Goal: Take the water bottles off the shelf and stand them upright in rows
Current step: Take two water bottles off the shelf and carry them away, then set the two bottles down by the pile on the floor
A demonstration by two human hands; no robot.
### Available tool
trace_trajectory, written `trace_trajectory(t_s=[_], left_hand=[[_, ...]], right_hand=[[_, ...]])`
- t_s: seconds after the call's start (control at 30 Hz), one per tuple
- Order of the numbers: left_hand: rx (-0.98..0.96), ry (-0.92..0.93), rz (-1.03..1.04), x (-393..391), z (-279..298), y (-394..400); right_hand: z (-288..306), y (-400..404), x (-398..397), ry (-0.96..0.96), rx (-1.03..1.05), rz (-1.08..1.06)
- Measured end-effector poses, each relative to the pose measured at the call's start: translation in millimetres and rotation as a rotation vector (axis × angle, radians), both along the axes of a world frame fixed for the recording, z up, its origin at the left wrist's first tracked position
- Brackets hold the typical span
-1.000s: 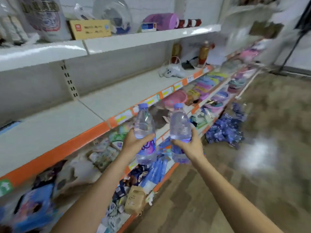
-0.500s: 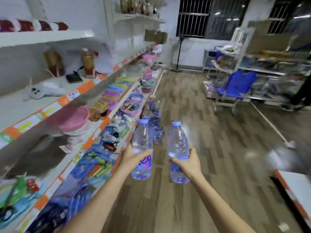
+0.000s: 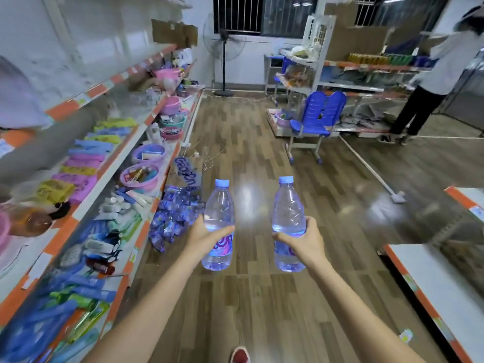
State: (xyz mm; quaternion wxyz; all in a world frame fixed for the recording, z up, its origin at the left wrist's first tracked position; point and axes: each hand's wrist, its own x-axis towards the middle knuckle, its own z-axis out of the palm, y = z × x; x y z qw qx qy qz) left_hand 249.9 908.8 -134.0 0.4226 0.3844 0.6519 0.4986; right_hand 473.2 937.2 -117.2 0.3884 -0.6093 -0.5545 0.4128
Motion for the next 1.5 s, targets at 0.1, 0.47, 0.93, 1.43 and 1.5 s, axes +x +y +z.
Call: trace_trajectory(t_s=[0.1,0.47,0.93,1.43,1.5], left_hand=[[-0.023,-0.025,-0.044,6.9,-1.1,75.7],[0.026,-0.033,-0.048,37.8,-12.6,311.7],[-0.165,0.015,0.252,13.5,-41.8,552.4],[-0.347,-0.093,0.93,-158.0,-112.5,610.0],[-0.388,-0.122,1.031,-169.0,-108.7,613.9]], right_hand=[[5.0,64.8,9.9,-0.031,-0.006,-0.046],[-8.3,287.1,53.4,-0.084,0.016,-0.122],[-25.4,629.4,0.6,-0.035,-0.107,0.337],[-81.1,802.0,-224.4,-0.111,-0.246,0.883],[-84.8,818.6,-251.0,-0.16,-0.271,0.956]])
